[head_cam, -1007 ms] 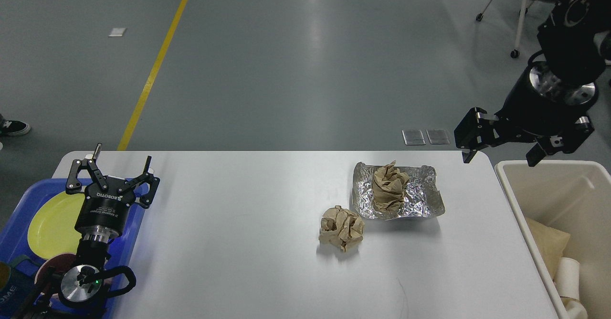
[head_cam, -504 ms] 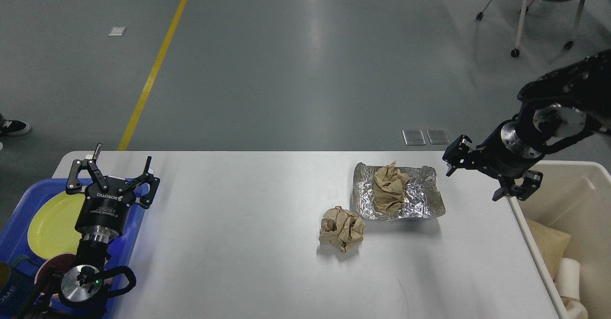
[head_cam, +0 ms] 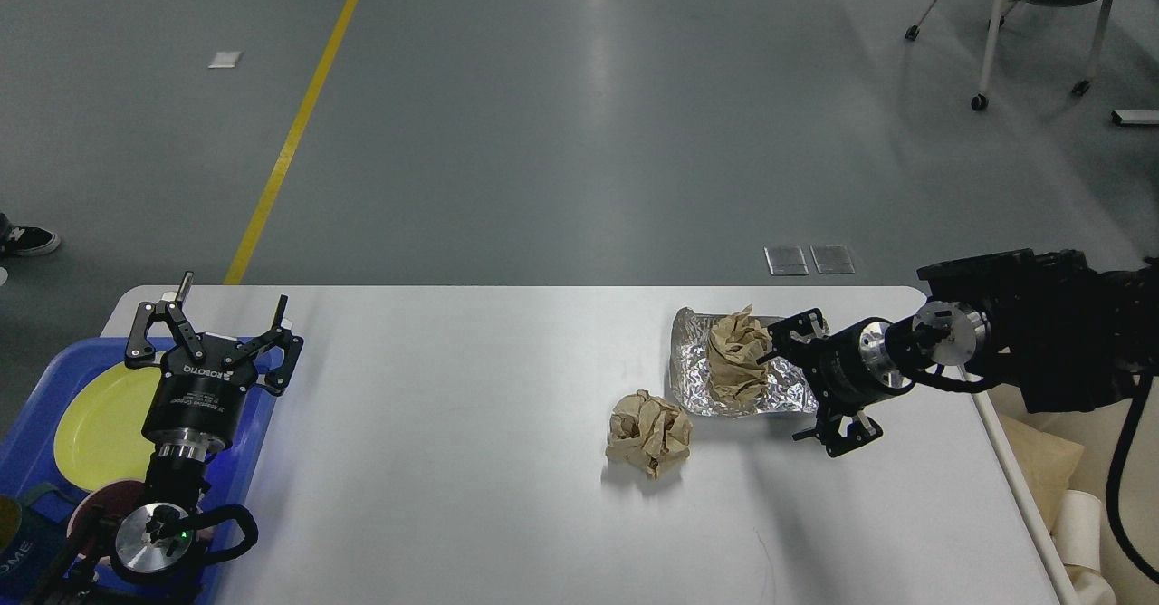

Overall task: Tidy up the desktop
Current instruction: 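Move the right gripper down to the foil sheet edge, then grasp the foil sheet edge with the right gripper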

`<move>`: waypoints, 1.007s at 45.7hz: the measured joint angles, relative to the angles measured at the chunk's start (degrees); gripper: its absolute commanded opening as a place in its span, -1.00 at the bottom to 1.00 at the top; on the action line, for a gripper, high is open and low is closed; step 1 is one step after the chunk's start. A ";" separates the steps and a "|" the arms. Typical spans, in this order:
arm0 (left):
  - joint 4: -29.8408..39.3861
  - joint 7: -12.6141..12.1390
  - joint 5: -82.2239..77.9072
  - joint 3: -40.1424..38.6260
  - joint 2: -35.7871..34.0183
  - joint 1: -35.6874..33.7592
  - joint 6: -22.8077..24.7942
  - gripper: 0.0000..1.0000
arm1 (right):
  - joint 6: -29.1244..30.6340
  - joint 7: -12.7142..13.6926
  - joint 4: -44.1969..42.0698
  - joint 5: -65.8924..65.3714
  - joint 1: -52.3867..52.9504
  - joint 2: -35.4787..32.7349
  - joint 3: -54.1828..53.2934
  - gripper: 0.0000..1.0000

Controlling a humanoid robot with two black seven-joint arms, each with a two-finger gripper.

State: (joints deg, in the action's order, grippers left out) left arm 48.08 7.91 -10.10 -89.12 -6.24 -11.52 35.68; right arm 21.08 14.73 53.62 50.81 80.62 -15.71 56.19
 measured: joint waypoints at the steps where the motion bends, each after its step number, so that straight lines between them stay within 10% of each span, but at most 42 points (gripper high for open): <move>1: 0.00 0.00 0.00 0.00 0.00 0.00 0.00 0.93 | -1.33 0.00 0.02 0.29 -0.49 0.08 -0.47 0.95; 20: 0.00 0.00 0.00 0.00 0.00 0.00 0.00 0.93 | -25.75 -0.05 -1.22 1.14 -10.17 1.62 -17.33 0.94; 46: 0.00 0.00 0.00 0.00 0.00 0.00 0.00 0.93 | -28.14 0.02 -8.07 -1.10 -14.39 3.82 -18.13 0.98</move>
State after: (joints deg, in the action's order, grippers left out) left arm 48.08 7.91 -10.10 -89.12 -6.24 -11.51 35.68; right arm -7.06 14.75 45.55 49.70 66.23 -11.89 38.06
